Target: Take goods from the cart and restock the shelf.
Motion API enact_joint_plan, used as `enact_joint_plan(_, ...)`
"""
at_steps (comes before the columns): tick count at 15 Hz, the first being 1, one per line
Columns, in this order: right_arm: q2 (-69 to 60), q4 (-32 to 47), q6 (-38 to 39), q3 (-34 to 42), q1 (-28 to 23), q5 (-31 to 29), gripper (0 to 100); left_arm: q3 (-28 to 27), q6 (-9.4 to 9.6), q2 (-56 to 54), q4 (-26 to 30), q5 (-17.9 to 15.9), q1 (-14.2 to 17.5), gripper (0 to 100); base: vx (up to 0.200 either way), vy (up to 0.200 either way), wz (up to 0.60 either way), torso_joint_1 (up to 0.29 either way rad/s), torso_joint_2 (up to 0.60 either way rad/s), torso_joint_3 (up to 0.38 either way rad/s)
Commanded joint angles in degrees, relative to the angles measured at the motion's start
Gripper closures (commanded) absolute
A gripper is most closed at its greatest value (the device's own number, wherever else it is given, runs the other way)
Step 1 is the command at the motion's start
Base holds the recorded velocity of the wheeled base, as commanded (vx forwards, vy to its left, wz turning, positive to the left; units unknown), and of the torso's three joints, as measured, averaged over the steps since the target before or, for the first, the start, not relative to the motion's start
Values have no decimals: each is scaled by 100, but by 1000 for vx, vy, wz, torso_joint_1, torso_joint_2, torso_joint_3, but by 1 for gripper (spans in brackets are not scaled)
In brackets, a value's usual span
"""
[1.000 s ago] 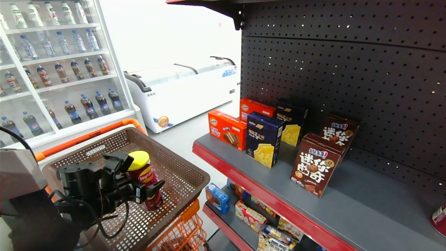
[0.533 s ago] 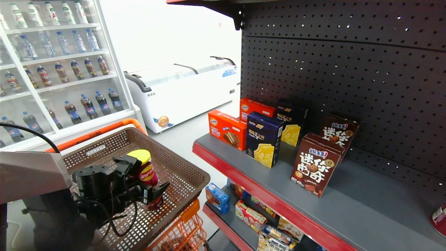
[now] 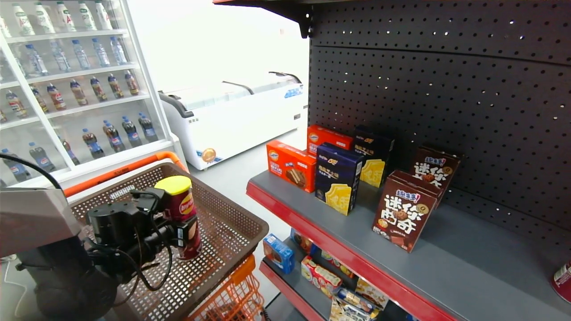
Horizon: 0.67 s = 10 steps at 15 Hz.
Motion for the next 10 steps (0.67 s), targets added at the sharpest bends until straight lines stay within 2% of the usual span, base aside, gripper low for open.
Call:
enact_joint_plan(1,-2,-1,-1,0,0,-1,0,47,-99,-1371,796,95,9,100,0,0,0,0,0,0)
enact_joint_plan(3,-2,-1,-1,0,0,-1,0,-94,-196,-2461,2070,78,-8,100,0,0,0,0,0,0)
enact_joint_plan(4,-2,-1,-1,0,0,-1,0,-112,-319,-3085,2686,78,-26,100,0,0,0,0,0,0)
enact_joint_plan(5,-2,-1,-1,0,0,-1,0,-129,-337,-3647,3169,113,-26,100,0,0,0,0,0,0)
enact_joint_plan(6,-2,-10,-1,0,0,-1,0,-138,-328,-3893,3424,130,-26,100,0,0,0,0,0,0)
enact_joint_plan(7,-2,-1,-1,0,0,-1,0,-94,-328,-4754,4303,157,-8,100,0,0,0,0,0,0)
enact_joint_plan(10,-2,-1,-1,0,0,-1,0,47,-302,-6503,6025,25,0,100,0,0,0,0,0,0)
